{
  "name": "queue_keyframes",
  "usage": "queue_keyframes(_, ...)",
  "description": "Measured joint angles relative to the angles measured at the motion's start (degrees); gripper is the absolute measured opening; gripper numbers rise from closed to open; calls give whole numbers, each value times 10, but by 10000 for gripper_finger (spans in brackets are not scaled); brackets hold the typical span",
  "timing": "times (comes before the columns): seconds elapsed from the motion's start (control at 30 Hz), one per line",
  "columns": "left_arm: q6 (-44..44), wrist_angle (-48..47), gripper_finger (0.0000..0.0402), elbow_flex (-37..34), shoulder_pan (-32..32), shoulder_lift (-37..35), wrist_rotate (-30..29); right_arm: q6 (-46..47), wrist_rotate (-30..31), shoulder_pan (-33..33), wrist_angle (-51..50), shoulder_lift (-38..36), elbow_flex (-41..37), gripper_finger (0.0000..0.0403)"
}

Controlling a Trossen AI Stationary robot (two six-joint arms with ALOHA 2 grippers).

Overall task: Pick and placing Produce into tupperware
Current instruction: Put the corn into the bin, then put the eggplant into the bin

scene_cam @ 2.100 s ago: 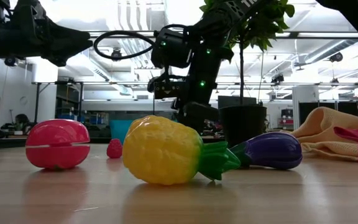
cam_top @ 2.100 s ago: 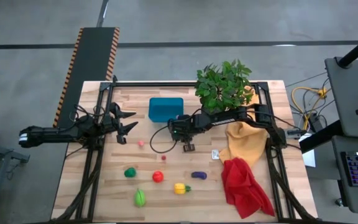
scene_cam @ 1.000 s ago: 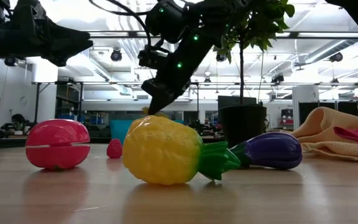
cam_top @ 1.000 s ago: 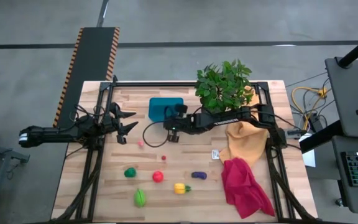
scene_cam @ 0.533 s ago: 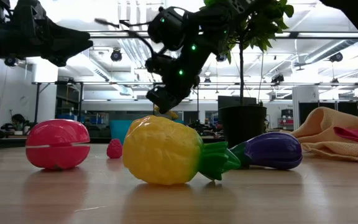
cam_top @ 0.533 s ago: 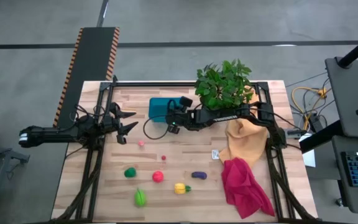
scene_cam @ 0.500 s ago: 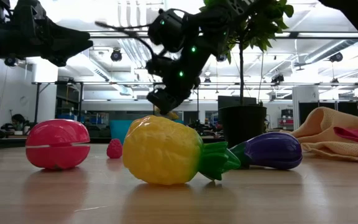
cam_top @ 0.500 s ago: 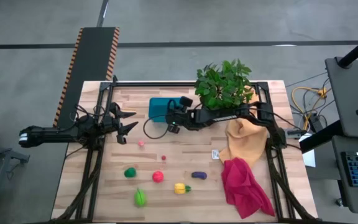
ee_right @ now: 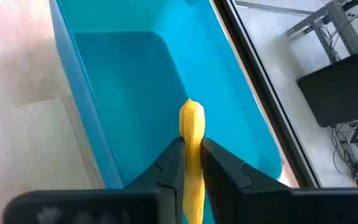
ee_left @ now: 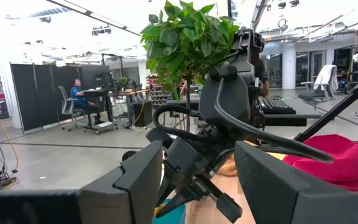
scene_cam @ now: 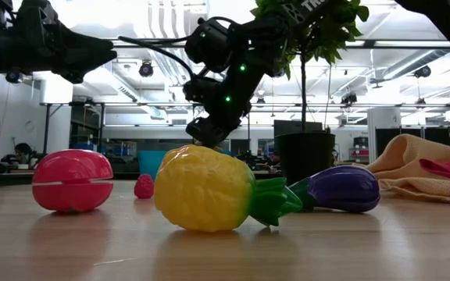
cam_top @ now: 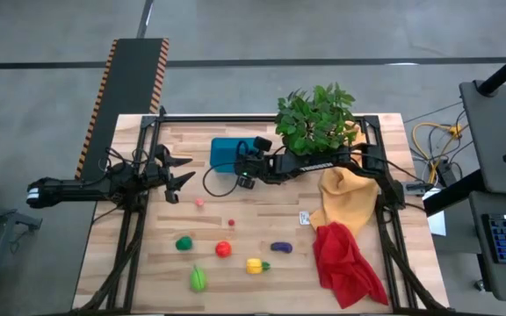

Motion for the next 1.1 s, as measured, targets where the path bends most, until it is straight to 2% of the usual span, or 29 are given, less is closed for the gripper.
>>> queue_keyframes(0.27, 0, -1, 187, 0, 0, 0, 0, 16, -28, 3, -10, -9, 6, 142)
queue_keyframes(0.47, 0, -1, 187, 0, 0, 0, 0, 67, -119, 30, -8, -56, 6, 187)
queue_keyframes(0.77, 4, -10, 187, 0, 0, 0, 0, 40, -116, 146, -29, -164, 6, 182)
queue_keyframes(0.87, 4, -11, 187, 0, 0, 1, 0, 56, -104, 189, -74, -200, 5, 178)
queue_keyframes(1.0, 4, -11, 187, 0, 0, 0, 0, 97, -40, 243, -170, -244, 5, 175)
queue_keyframes(1.1, 4, -11, 187, 0, 0, 0, 0, 148, -32, 277, -258, -269, 5, 175)
